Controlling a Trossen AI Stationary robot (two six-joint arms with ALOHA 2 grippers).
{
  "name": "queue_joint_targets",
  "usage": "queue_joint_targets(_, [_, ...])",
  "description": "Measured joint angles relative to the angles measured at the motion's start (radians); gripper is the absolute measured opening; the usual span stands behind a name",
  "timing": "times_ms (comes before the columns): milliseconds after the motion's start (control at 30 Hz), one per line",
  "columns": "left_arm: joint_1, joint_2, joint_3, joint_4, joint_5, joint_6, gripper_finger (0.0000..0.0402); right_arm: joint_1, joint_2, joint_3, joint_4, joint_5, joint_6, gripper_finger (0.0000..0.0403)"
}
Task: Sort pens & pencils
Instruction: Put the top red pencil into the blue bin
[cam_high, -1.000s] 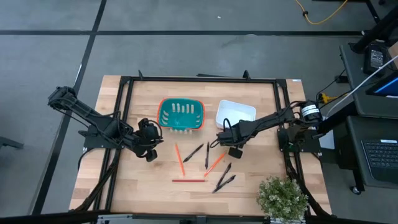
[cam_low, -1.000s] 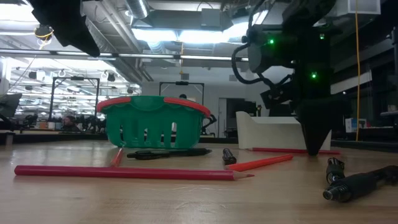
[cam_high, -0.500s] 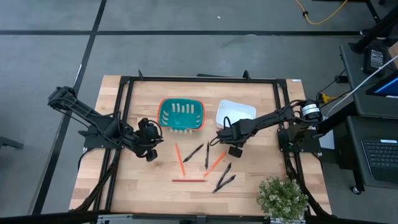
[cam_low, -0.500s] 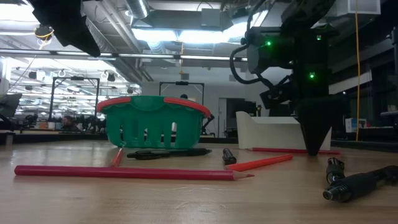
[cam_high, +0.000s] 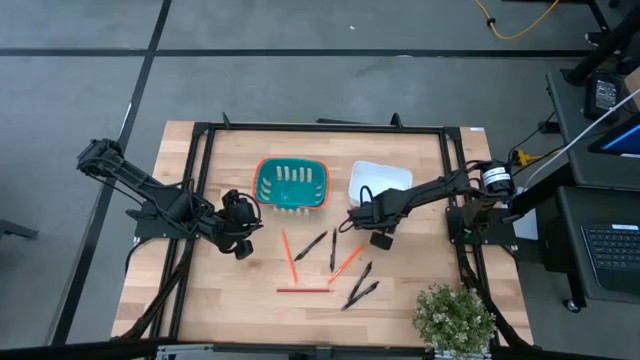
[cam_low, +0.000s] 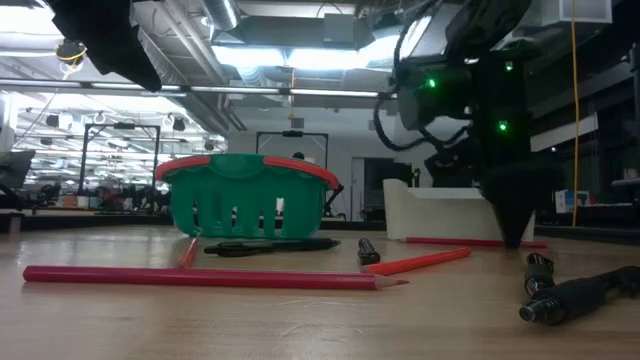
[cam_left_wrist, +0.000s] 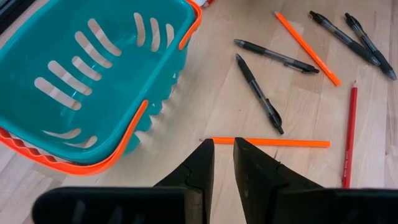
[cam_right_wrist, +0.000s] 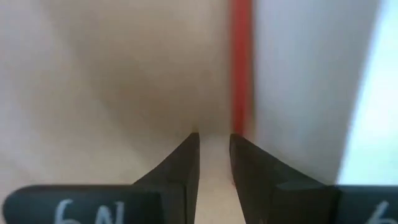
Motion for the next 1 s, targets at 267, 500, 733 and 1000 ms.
queue_joint_targets(267, [0.000, 0.000, 0.000, 0.000, 0.000, 0.000, 0.0056, -0.015, 0.000, 0.002, -0.017, 0.016, 0.003, 0.0091])
queue_joint_targets(500, [0.000, 0.000, 0.000, 0.000, 0.000, 0.000, 0.0056, -0.016, -0.001, 0.003, -0.013, 0.013, -0.013, 0.0091])
queue_joint_targets(733, [0.000, 0.000, 0.000, 0.000, 0.000, 0.000, 0.0056, -0.033, -0.002, 0.005, 0.023, 0.031, -0.043, 0.0091])
queue_joint_targets(1000, [0.000, 0.000, 0.000, 0.000, 0.000, 0.000, 0.0056, -0.077, -0.003, 0.005, 0.041, 0.034, -0.077, 0.0091])
